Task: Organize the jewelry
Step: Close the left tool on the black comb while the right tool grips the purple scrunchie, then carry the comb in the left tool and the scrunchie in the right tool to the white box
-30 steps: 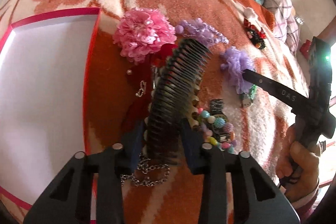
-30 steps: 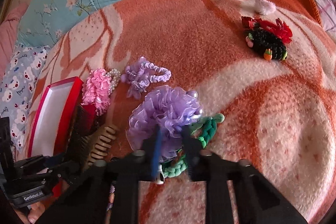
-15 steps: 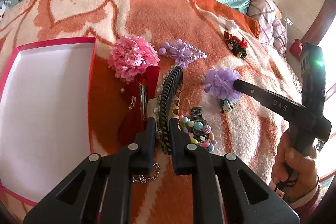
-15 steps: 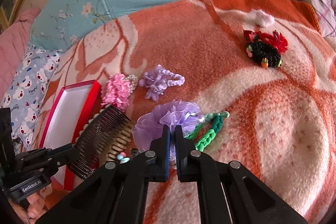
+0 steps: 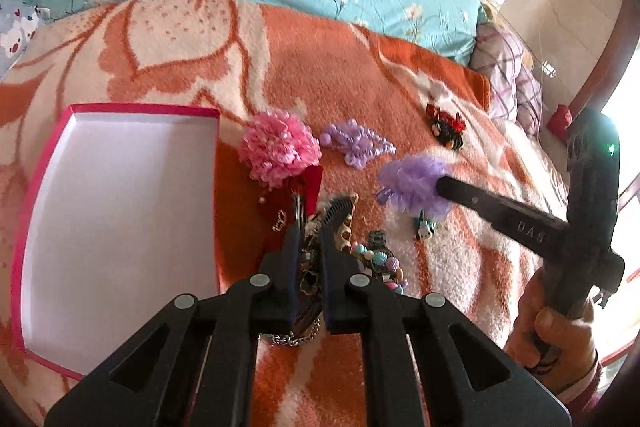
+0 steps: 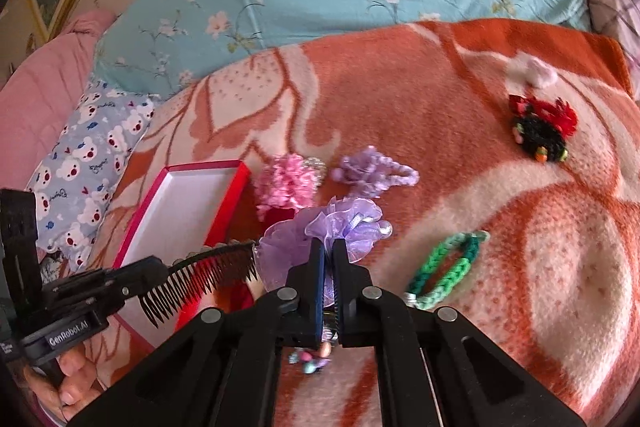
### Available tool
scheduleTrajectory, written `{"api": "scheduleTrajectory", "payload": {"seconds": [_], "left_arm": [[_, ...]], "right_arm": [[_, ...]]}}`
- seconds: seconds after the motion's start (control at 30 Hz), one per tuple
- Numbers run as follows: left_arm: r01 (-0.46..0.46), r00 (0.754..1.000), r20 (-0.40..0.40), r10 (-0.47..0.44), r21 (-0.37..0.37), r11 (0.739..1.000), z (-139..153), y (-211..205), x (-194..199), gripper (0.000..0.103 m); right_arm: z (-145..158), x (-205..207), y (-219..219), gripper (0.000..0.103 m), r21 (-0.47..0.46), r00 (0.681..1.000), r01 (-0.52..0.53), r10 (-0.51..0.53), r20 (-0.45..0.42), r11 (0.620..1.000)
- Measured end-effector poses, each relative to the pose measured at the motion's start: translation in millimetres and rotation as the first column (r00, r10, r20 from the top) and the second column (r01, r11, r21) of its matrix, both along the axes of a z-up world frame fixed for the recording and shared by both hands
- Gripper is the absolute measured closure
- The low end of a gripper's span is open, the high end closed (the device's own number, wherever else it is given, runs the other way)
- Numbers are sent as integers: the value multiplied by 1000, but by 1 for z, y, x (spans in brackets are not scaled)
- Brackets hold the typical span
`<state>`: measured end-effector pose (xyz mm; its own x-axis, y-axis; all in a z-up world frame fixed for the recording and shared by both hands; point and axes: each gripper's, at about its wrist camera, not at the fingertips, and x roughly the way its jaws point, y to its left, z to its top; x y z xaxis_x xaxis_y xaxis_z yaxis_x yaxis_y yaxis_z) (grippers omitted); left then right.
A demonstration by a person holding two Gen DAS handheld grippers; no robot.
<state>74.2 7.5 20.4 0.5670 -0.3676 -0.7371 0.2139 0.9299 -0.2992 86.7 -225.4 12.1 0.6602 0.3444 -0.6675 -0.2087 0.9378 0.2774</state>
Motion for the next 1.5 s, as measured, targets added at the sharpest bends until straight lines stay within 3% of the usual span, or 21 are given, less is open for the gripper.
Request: {"api": "scheduleTrajectory", "payload": {"seconds": [0.33,0.77,1.13,1.5], "left_arm": [[3,1000,8,-2,-5,1000,-2,-1,-5,96],[-121,989,76,124,-46,992,22,50,-5,96],[-290,946,128,297,-71,954,30,129,7,96],[-425,894,143,425,-30,905,2,179,43,96]], "right_arm": [[-2,-5,4,100,13,1000,-3,4,-12,1000],[5,0,31,100,44,998,-66,66,6,997],[-1,32,115,100,97,982,-190,190,10,977],[-27,86,181,100,115,974,-226,228,-11,967]]}}
